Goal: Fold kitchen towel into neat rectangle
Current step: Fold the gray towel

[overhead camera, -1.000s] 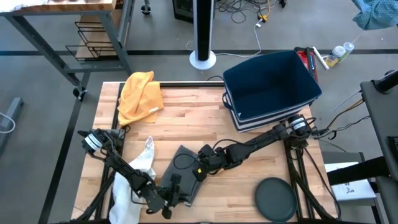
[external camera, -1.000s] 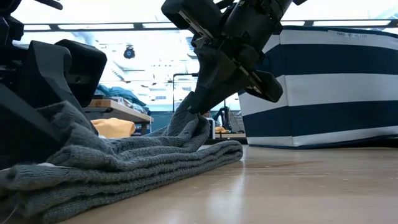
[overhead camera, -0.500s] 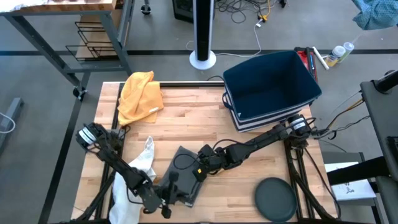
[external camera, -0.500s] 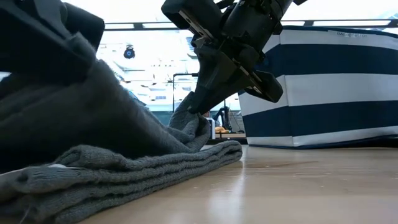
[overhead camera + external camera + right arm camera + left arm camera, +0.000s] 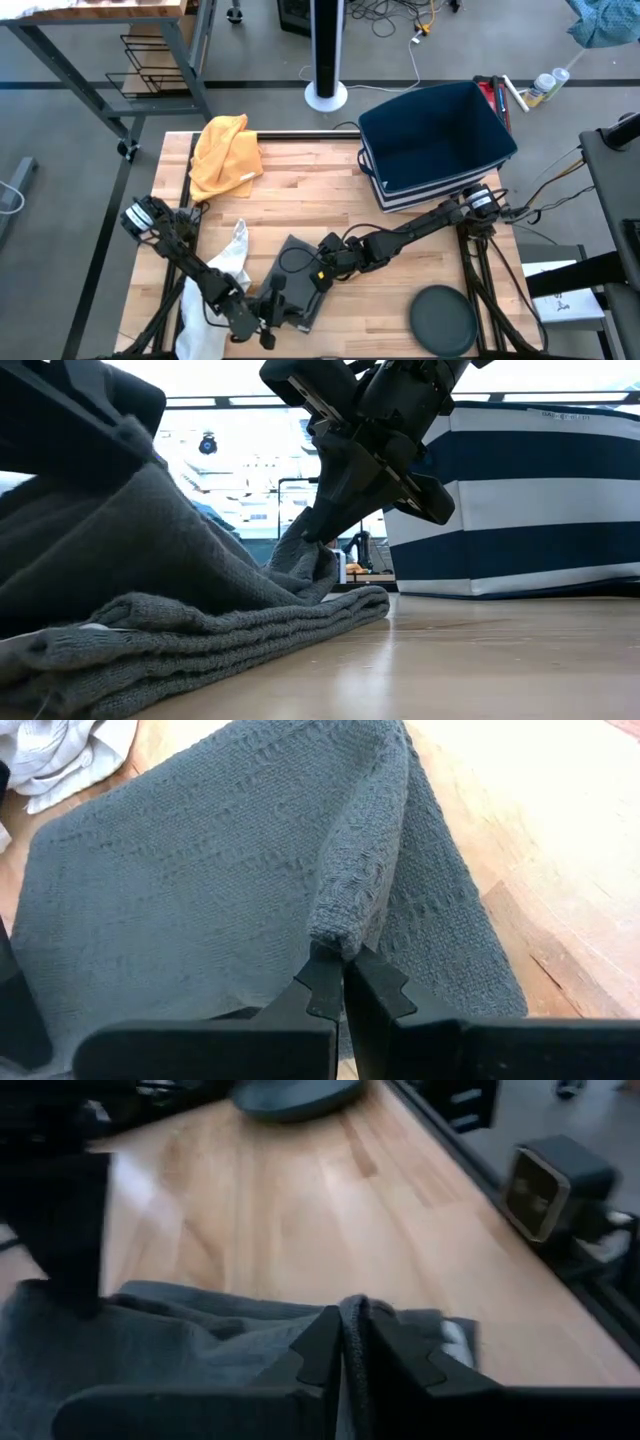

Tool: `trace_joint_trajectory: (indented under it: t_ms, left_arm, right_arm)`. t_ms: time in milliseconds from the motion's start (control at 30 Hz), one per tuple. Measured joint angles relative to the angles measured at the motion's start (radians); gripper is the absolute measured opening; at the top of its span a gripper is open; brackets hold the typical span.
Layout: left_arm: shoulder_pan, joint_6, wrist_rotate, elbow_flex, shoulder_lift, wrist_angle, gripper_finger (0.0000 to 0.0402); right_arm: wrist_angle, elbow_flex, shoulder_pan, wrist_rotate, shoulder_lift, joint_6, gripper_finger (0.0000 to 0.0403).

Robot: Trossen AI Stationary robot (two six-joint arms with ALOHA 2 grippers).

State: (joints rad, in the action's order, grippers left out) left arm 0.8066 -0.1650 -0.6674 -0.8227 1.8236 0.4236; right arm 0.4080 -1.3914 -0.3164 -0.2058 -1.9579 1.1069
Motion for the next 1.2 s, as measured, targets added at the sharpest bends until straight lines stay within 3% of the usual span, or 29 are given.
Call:
trace_joint_trajectory:
  t_ms: [767, 1200]
  left_arm:
    - [0.003, -0.001, 0.022, 0.000, -0.010, -0.045, 0.0002]
    - [0.033, 0.042, 0.020, 0.000, -0.189, -0.130, 0.0001]
  right_arm:
    - [-0.002, 0.000, 0.000, 0.004, 0.005, -0.007, 0.0002]
    - [0.011, -0.061, -0.002, 0.005, 0.053, -0.097, 0.0002]
